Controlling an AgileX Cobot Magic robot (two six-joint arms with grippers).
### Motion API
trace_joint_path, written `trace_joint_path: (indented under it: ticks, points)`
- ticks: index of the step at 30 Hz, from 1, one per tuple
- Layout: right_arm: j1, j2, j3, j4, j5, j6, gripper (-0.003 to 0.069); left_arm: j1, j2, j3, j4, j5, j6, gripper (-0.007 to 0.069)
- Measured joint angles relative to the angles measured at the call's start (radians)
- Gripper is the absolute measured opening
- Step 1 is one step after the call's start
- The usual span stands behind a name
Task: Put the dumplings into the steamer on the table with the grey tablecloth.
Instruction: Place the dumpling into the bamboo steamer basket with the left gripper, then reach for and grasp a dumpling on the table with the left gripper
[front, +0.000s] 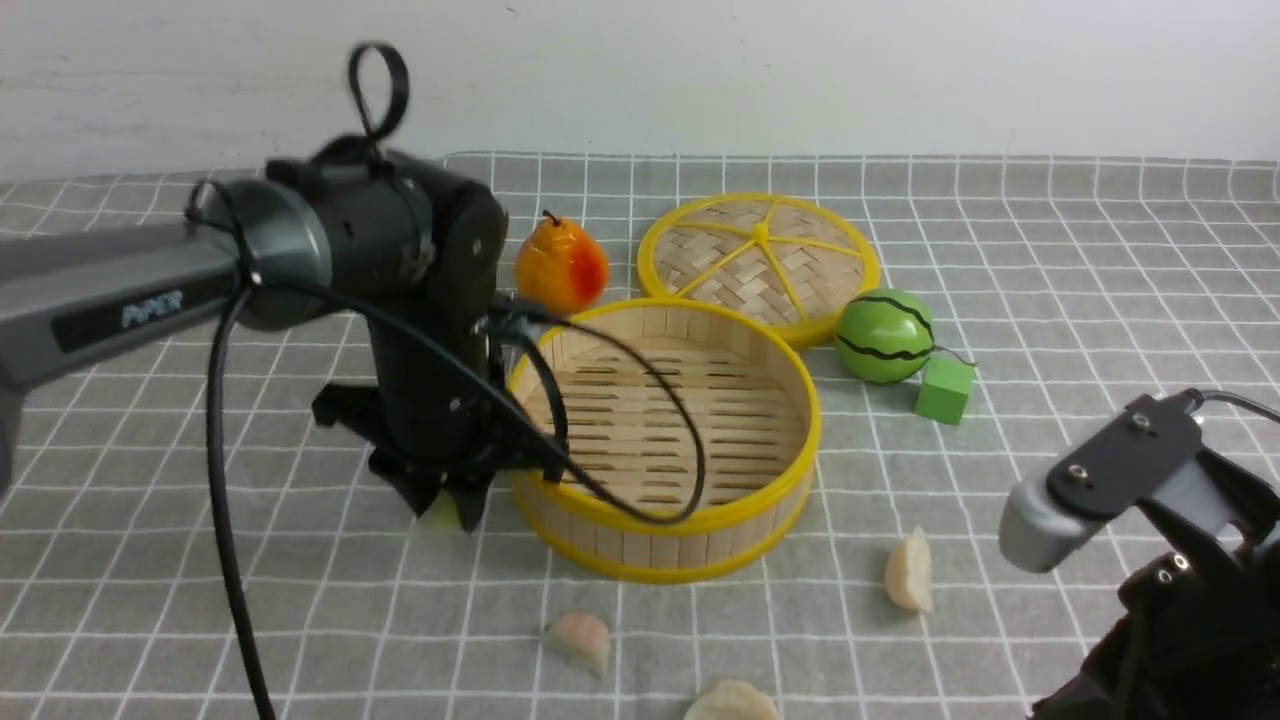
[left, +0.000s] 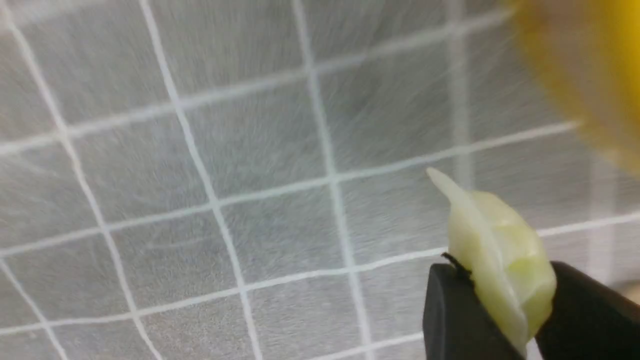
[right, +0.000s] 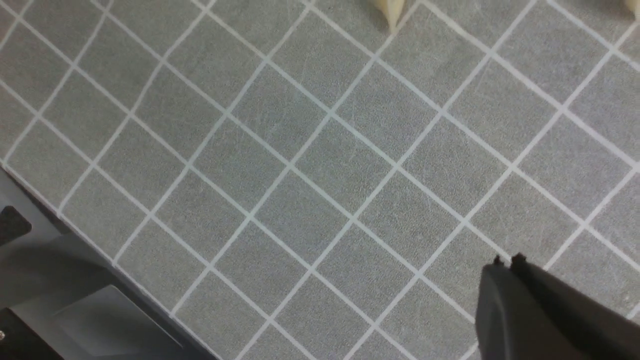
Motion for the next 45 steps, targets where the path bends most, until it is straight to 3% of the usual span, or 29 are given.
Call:
trace_joint_path:
  ticks: [6,11,18,24,28,29,32,36,40,45]
  points:
    - [0.0,0.0,0.0,-0.001,-0.035,-0.008,-0.0003,-0.076,-0.025,-0.284,-0.08,0.026,0.014,0.02]
    - [0.0,0.0,0.0,-0.013,-0.054,-0.011,-0.0003,-0.115,0.153,-0.494,-0.181,0.007,0.009,0.02]
    - [0.0,0.0,0.0,-0.015,-0.019,-0.011,-0.0001,-0.111,0.403,-0.645,-0.112,-0.042,-0.108,0.02]
    - [0.0,0.0,0.0,-0.039,-0.015,-0.011,0.0004,-0.104,0.462,-0.662,-0.096,-0.064,-0.123,0.0209]
    - [0.0,0.0,0.0,-0.045,-0.015,-0.011,0.0007,-0.104,0.462,-0.665,-0.089,-0.07,-0.123,0.0321]
    - [0.0,0.0,0.0,-0.045,-0.019,-0.011,0.0009,-0.104,0.448,-0.665,-0.089,-0.061,-0.123,0.0406]
    - [0.0,0.0,0.0,-0.045,-0.027,-0.011,0.0011,-0.104,0.392,-0.665,-0.089,-0.023,-0.118,0.0531]
    - [0.0,0.0,0.0,-0.045,-0.031,-0.011,0.0014,-0.104,0.276,-0.665,-0.073,0.043,-0.066,0.0594]
    - [0.0,0.0,0.0,-0.033,-0.049,-0.011,0.0018,-0.104,0.143,-0.665,-0.072,0.111,-0.022,0.0584]
    - [0.0,0.001,-0.003,0.01,-0.068,-0.057,0.002,-0.104,-0.066,-0.649,-0.071,0.13,0.0,0.0487]
